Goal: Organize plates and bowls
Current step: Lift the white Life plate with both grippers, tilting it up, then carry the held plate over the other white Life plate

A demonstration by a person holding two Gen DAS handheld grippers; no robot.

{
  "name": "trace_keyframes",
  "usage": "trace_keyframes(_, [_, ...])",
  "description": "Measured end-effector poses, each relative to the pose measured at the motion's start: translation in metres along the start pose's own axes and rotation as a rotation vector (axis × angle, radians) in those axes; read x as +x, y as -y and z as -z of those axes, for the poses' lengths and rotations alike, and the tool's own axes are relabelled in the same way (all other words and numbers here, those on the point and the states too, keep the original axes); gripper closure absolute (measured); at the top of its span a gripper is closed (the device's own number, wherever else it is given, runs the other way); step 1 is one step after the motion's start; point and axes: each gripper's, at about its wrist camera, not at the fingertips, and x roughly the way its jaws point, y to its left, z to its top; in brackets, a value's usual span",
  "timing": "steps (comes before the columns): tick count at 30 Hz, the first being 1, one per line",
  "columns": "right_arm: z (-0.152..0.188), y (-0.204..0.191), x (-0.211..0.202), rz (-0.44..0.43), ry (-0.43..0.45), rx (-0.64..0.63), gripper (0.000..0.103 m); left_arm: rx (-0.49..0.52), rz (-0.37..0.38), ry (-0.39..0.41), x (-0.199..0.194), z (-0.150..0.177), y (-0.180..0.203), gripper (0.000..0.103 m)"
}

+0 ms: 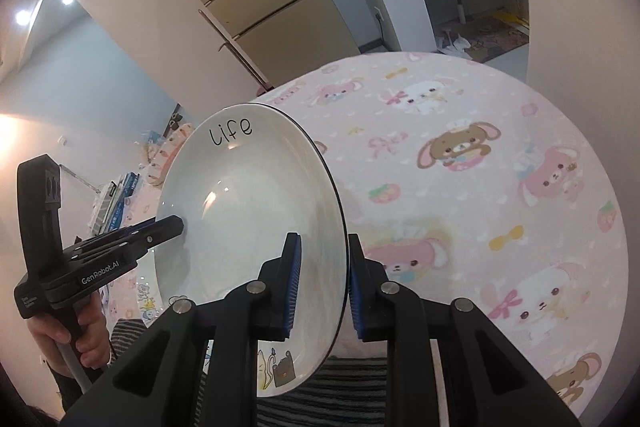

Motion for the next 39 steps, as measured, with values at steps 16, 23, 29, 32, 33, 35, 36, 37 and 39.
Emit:
trace_keyframes(16, [0.005, -0.096, 0.028, -0.053, -0.038, -0.094, 0.078, -0.12, -0.044, 0.064, -0.062, 0.019, -0.083, 0.083])
trace_keyframes(23, [0.02, -0.149, 0.047, -0.055, -0.059, -0.182, 0.078, -0.183, -0.08, 0.073, -0.075, 0.041, -0.131, 0.082])
trace_keyframes(29, [0.029, -0.179, 0.076, -0.069, -0.106, -0.202, 0.078, -0.255, -0.066, 0.068, -0.079, 0.061, -0.171, 0.08])
trace_keyframes(32, [0.032, -0.185, 0.089, -0.073, -0.127, -0.196, 0.078, -0.27, -0.077, 0.054, -0.074, 0.07, -0.186, 0.08])
trace_keyframes(33, [0.033, -0.186, 0.093, -0.07, -0.128, -0.193, 0.078, -0.28, -0.076, 0.05, -0.071, 0.073, -0.191, 0.08])
trace_keyframes(35, [0.036, -0.19, 0.101, -0.026, -0.104, -0.206, 0.078, -0.298, -0.064, 0.045, -0.066, 0.076, -0.199, 0.08])
trace_keyframes(36, [0.036, -0.191, 0.103, -0.012, -0.097, -0.211, 0.078, -0.307, -0.059, 0.044, -0.064, 0.076, -0.201, 0.08])
trace_keyframes(37, [0.036, -0.191, 0.107, -0.001, -0.094, -0.208, 0.078, -0.307, -0.061, 0.043, -0.06, 0.077, -0.2, 0.08])
trace_keyframes(39, [0.033, -0.185, 0.111, -0.012, -0.106, -0.177, 0.078, -0.289, -0.075, 0.043, -0.054, 0.077, -0.197, 0.08])
